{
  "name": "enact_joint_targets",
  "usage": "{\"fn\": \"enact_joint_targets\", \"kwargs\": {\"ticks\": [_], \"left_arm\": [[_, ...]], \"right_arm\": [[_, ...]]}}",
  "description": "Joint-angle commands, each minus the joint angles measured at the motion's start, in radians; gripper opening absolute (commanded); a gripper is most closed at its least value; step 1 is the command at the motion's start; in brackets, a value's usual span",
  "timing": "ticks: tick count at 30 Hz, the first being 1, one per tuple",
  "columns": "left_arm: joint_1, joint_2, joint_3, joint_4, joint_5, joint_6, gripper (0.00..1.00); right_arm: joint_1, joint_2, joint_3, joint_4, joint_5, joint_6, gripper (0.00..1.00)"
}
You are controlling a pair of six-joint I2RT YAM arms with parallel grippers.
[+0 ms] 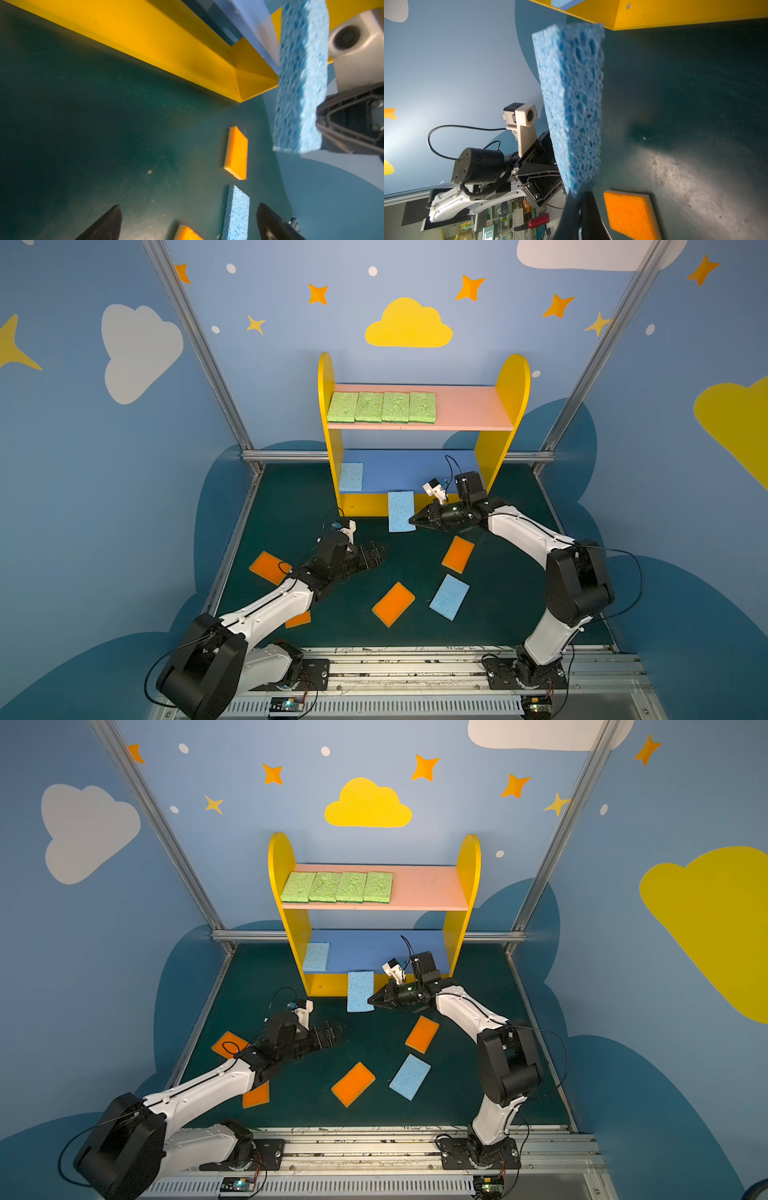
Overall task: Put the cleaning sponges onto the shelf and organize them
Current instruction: 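Lift the blue sponge and carry it onto the lower shelf with the right gripper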
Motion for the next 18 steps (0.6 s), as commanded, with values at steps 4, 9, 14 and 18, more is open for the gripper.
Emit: {"fn": "enact_joint_targets", "kwargs": {"ticks": [4, 9, 14, 18], "left_arm": [[0.015, -0.067, -0.036, -0.078, -0.088, 0.038, 0.99], [0.029, -0.122, -0.079, -0.085, -0.121, 0.047, 1.00], [0.035, -0.159, -0.114, -0.076, -0.144, 0.046, 1.00], [0.037, -0.153, -0.121, -0.064, -0.146, 0.045, 1.00]], "right_arm": [[-0.004, 0.111, 0.163, -0.078, -0.001, 0.009, 0.01], [-0.001, 0.202, 0.294, -0.105, -0.011, 0.022, 0.02], [0.003, 0.273, 0.385, -0.095, -0.021, 0.035, 0.03], [0.006, 0.334, 0.451, -0.047, -0.032, 0.058, 0.03]]}}
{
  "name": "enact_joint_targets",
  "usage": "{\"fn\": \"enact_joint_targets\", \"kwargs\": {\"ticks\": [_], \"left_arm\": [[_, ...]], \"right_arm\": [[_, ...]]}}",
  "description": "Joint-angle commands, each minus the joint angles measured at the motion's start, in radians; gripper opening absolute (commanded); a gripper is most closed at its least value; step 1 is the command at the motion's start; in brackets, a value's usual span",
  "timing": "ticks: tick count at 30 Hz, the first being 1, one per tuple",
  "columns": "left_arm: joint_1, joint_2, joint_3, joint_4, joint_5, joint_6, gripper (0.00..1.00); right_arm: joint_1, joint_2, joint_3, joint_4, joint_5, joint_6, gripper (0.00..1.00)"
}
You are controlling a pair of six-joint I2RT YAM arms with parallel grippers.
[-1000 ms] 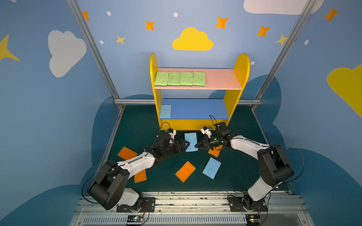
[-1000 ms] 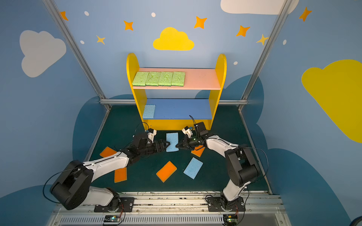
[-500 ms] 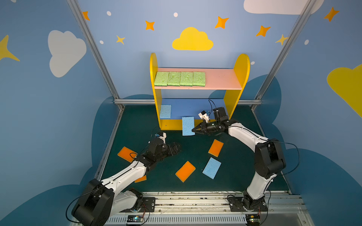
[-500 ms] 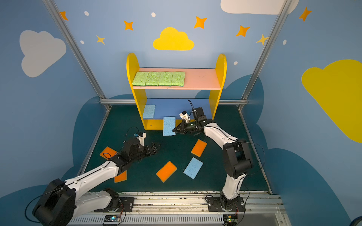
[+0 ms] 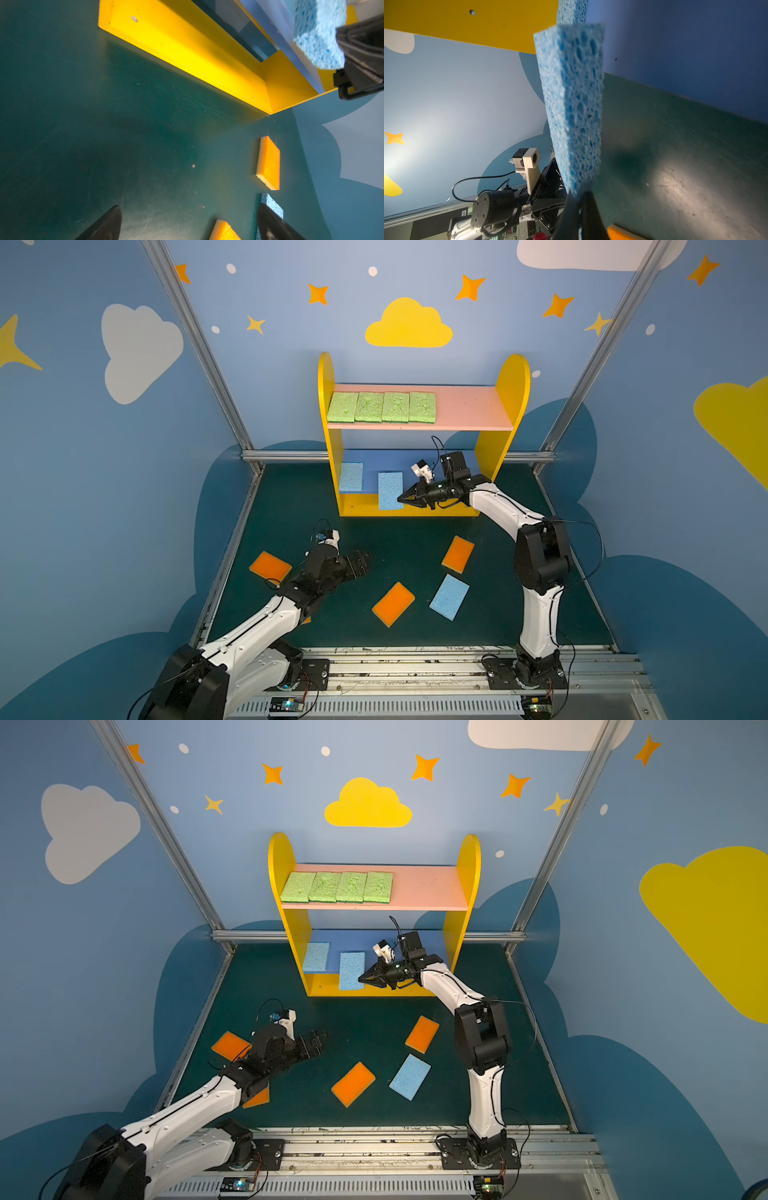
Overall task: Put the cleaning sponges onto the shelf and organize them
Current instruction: 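Lift the blue sponge and carry it onto the lower shelf with the right gripper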
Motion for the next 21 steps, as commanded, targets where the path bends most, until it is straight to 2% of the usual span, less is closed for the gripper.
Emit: {"fn": "enact_joint_targets", "kwargs": {"ticks": [1, 8, 21], "left_arm": [[0.005, 0.001, -0.002, 0.005, -0.015, 0.014, 0.99], [0.008, 0.019, -0.006, 0.013, -0.016, 0.023, 1.00], [0.023, 0.044, -0.016, 0.018, -0.011, 0.026, 1.00]], "right_arm": [[0.006, 0.051, 0.066, 0.034, -0.023, 0.022, 0.03], [0.012, 0.191, 0.306, -0.093, -0.021, 0.014, 0.04], [0.026, 0.370, 0.544, 0.000, -0.007, 0.095, 0.05]]}}
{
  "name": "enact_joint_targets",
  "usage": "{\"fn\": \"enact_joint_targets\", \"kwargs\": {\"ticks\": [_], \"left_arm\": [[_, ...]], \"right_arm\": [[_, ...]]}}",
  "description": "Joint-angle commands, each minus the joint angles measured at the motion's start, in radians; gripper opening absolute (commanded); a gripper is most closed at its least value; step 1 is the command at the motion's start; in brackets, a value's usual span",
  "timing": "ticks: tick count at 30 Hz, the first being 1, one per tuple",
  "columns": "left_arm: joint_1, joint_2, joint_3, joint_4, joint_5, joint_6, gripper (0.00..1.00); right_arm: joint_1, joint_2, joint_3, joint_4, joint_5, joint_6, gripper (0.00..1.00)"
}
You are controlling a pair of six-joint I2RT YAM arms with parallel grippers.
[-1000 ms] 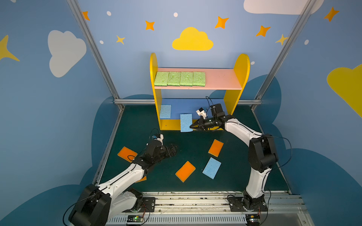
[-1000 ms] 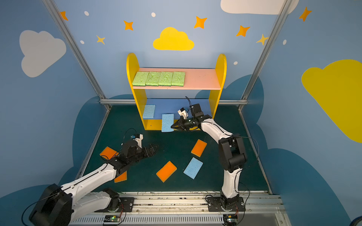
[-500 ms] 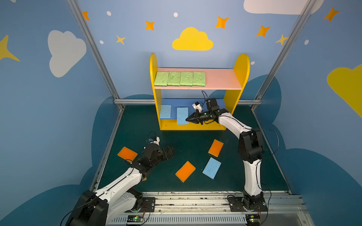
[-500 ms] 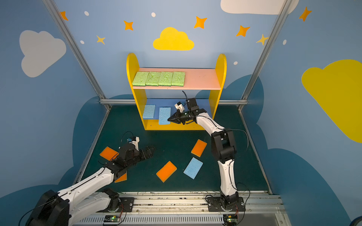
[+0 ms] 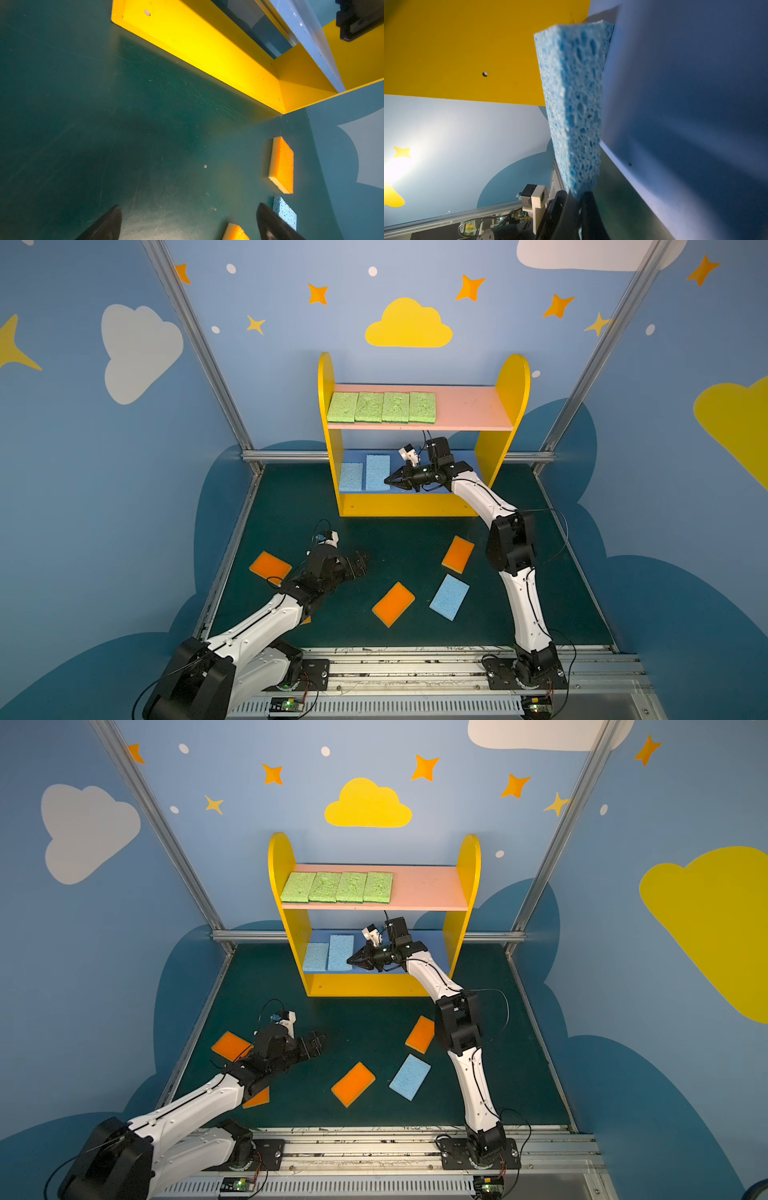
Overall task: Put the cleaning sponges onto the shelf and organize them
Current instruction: 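Lift the blue sponge and carry it onto the lower shelf with the right gripper, then lower the blue sponge beside the first one on the blue shelf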
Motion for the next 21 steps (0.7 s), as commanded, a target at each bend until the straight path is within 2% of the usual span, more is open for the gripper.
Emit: {"fn": "enact_joint_targets", "kwargs": {"ticks": [1, 14, 21], "left_arm": [[0.007, 0.002, -0.012, 0.007, -0.002, 0.019, 1.00], [0.040, 0.020, -0.008, 0.008, 0.011, 0.032, 0.99], [0.045, 0.058, 0.006, 0.025, 0.027, 0.034, 1.00]], "right_arm": [[0.007, 0.056, 0.073, 0.023, -0.005, 0.029, 0.05], [0.000, 0.128, 0.152, 0.023, -0.007, 0.045, 0.08], [0.000, 0.145, 0.167, 0.029, -0.006, 0.054, 0.14]]}}
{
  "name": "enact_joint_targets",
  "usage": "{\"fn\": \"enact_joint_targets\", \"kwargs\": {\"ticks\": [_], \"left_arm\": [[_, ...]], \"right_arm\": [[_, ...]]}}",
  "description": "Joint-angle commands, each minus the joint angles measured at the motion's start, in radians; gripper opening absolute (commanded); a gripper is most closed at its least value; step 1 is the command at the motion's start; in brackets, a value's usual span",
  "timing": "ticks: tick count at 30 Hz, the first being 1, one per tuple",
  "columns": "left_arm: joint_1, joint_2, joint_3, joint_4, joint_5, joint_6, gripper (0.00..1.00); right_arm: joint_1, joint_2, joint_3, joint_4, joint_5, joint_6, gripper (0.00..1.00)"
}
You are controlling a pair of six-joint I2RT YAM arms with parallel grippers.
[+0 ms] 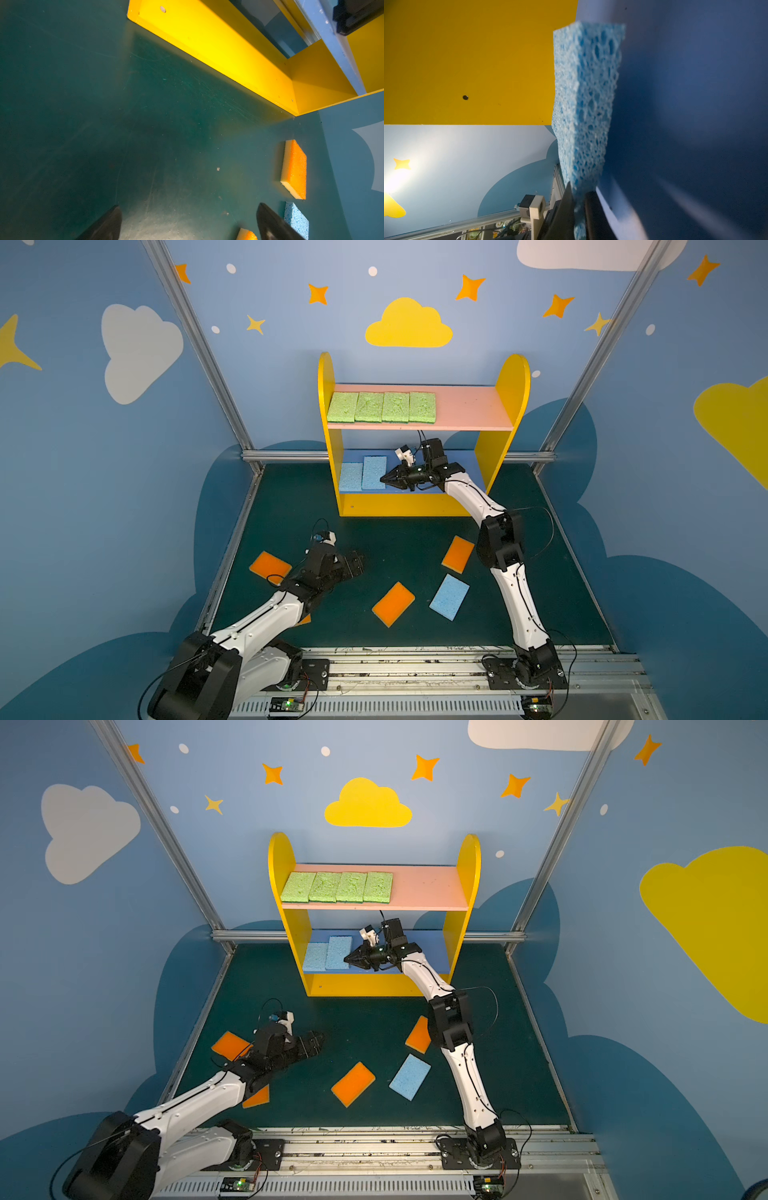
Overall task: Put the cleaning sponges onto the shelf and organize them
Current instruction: 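Lower the blue sponge beside the first one on the blue shelf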
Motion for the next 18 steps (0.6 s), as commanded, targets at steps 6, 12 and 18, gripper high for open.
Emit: {"fn": "enact_joint_targets", "kwargs": {"ticks": [6, 12, 18], "left_arm": [[0.005, 0.017, 0.013, 0.019, 0.020, 0.021, 1.00], [0.007, 0.009, 0.016, 0.008, 0.018, 0.025, 0.99], [0.008, 0.006, 0.013, 0.003, 0.020, 0.021, 0.99]], "right_arm": [[0.002, 0.041, 0.050, 0.022, -0.007, 0.009, 0.17], [-0.002, 0.034, 0.054, 0.020, -0.005, 0.007, 0.30], [-0.010, -0.003, 0.019, 0.009, -0.002, -0.021, 0.38]]}}
